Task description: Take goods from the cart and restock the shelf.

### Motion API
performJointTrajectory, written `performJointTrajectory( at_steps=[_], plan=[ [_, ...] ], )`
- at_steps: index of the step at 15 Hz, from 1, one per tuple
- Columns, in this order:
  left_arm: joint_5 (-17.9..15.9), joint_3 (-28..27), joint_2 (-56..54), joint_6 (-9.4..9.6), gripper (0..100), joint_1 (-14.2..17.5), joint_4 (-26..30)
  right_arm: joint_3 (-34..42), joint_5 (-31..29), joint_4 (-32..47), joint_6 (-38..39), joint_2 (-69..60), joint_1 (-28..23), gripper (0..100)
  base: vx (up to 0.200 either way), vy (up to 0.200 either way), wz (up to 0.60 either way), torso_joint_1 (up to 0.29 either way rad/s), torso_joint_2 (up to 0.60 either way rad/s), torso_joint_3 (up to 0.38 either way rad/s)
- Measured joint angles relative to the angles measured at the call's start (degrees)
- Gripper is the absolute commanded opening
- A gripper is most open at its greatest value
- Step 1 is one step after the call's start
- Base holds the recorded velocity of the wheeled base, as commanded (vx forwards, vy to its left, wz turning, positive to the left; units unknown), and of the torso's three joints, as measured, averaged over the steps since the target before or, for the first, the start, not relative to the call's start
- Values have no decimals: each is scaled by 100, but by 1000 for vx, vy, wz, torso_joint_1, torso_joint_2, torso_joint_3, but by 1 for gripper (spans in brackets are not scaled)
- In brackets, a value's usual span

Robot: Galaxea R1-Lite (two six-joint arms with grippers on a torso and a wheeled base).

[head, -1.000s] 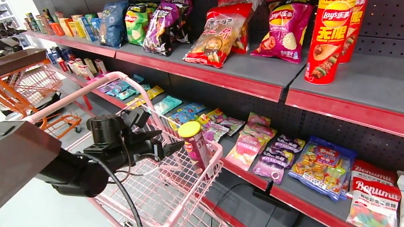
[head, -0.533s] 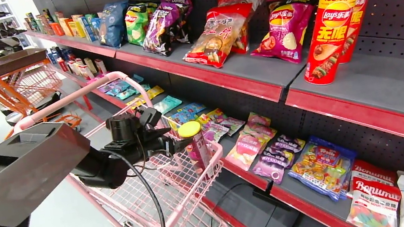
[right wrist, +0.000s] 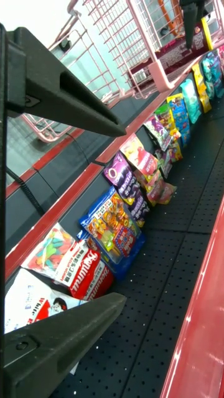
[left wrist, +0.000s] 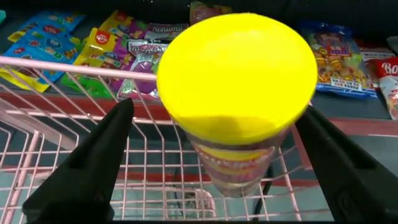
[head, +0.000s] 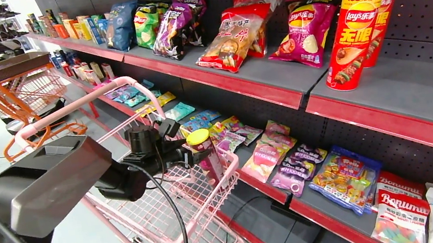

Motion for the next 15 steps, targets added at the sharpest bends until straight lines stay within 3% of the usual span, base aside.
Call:
performJointTrajectory(
  at_steps=[4,5,11,15],
  plan=[
    [6,-494,322,-121,100,-57,-7,0,1,1,-2,0,2,100,0,0,0,0,0,0],
    [9,-573,380,-148,0,-80,-13,0,1,1,-2,2,0,100,0,0,0,0,0,0],
    [110,-675,472,-178,0,-221,-95,0,0,1,0,0,0,100,0,0,0,0,0,0],
    [172,30,-190,-440,0,-149,-115,0,1,4,0,0,0,100,0,0,0,0,0,0]
  ],
)
